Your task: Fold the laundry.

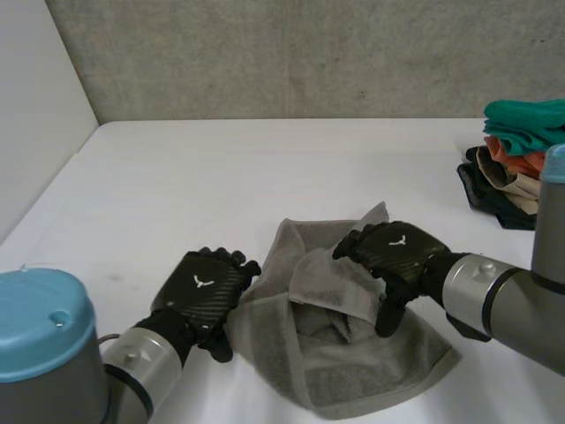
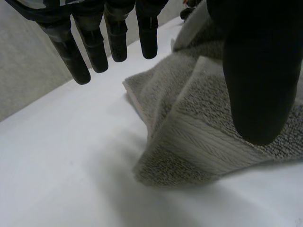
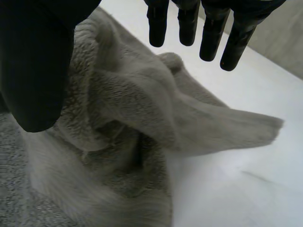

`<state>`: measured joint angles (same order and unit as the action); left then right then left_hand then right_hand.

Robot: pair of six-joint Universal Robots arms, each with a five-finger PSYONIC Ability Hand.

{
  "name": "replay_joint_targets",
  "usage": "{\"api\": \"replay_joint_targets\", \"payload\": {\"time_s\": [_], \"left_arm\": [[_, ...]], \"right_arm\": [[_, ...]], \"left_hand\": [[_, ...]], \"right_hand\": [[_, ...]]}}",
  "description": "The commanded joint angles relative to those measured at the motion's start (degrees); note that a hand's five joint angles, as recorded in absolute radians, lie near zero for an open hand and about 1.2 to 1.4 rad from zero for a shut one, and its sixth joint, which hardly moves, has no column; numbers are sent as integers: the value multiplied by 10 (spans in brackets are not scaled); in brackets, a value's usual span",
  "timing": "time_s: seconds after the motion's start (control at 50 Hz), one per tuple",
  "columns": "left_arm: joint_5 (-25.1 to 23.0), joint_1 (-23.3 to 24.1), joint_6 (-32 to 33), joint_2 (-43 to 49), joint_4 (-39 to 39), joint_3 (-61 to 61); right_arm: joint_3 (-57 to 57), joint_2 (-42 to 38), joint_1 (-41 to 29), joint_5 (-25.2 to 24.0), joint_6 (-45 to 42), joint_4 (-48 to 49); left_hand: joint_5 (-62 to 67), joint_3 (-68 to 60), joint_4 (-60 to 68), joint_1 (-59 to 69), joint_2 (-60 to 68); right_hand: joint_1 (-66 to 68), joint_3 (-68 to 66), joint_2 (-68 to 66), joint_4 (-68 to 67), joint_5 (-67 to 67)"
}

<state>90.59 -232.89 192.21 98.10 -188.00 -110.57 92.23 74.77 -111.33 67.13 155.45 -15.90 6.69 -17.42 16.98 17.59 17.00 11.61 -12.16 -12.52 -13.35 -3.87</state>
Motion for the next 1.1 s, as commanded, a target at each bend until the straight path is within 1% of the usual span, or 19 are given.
{"api": "replay_joint_targets", "payload": {"time_s": [0.02,0.06,0.12,0.14,0.16,0.2,0.22,0.24,0.38,0.5,0.6,0.72,0.8,0.92,0.94,1.0,1.02,1.08,1.1], "left_arm": [[-2,11,0,68,-46,25],[-2,16,1,85,-53,34],[-2,29,3,117,-58,55],[0,32,4,123,-58,61],[0,37,7,136,-57,71],[0,39,8,148,-57,81],[0,40,9,154,-58,86],[0,41,11,165,-59,99],[2,34,38,184,-61,190],[-1,-37,90,177,-72,313],[-2,-71,112,151,-138,371],[-9,-97,108,88,-225,353],[-38,-107,104,60,-257,301],[-104,-108,95,31,-268,227],[-110,-107,94,28,-269,220],[-121,-108,93,18,-272,205],[-122,-108,93,17,-272,204],[-123,-109,94,13,-273,202],[-123,-110,94,12,-272,202]], "right_arm": [[2,-29,-20,5,9,10],[1,-37,-27,6,13,18],[-1,-41,-28,10,13,36],[-2,-43,-28,17,13,53],[-3,-43,-28,21,12,63],[-8,-45,-28,33,12,84],[-14,-47,-28,46,8,106],[-18,-47,-28,53,6,117],[-100,-70,-28,85,2,162],[-189,-84,-21,110,4,222],[-233,-68,-28,135,6,304],[-251,-26,-11,162,9,326],[-229,-7,14,155,1,273],[-176,-3,42,97,-49,76],[-153,-3,48,80,-82,4],[-120,-3,52,56,-133,-89],[-93,-4,53,47,-178,-148],[-51,-3,54,51,-253,-218],[-29,0,55,52,-302,-246]], "left_hand": [[65,-57,62,56,62],[97,-89,94,88,93],[241,-234,238,232,238],[290,-282,287,281,287],[418,-411,416,409,415],[545,-538,542,536,542],[606,-599,603,597,603],[633,-626,630,624,630],[633,-626,630,624,630],[633,-626,630,624,630],[633,-626,630,624,630],[633,-626,630,624,630],[633,-626,630,624,630],[633,-626,630,624,630],[633,-626,630,624,630],[633,-626,630,624,630],[633,-626,630,624,630],[633,-626,630,624,630],[633,-626,630,624,630]], "right_hand": [[-16,22,25,34,39],[6,0,3,11,17],[183,-177,-174,-165,-160],[310,-304,-301,-292,-287],[383,-377,-374,-365,-360],[546,-540,-537,-528,-523],[682,-677,-673,-665,-660],[684,-678,-675,-666,-661],[684,-678,-675,-666,-661],[684,-678,-675,-666,-661],[684,-678,-675,-666,-661],[684,-678,-675,-666,-661],[684,-678,-675,-666,-661],[684,-678,-675,-666,-661],[684,-678,-675,-666,-661],[684,-678,-675,-666,-661],[684,-678,-675,-666,-661],[684,-678,-675,-666,-661],[684,-678,-675,-666,-661]]}}
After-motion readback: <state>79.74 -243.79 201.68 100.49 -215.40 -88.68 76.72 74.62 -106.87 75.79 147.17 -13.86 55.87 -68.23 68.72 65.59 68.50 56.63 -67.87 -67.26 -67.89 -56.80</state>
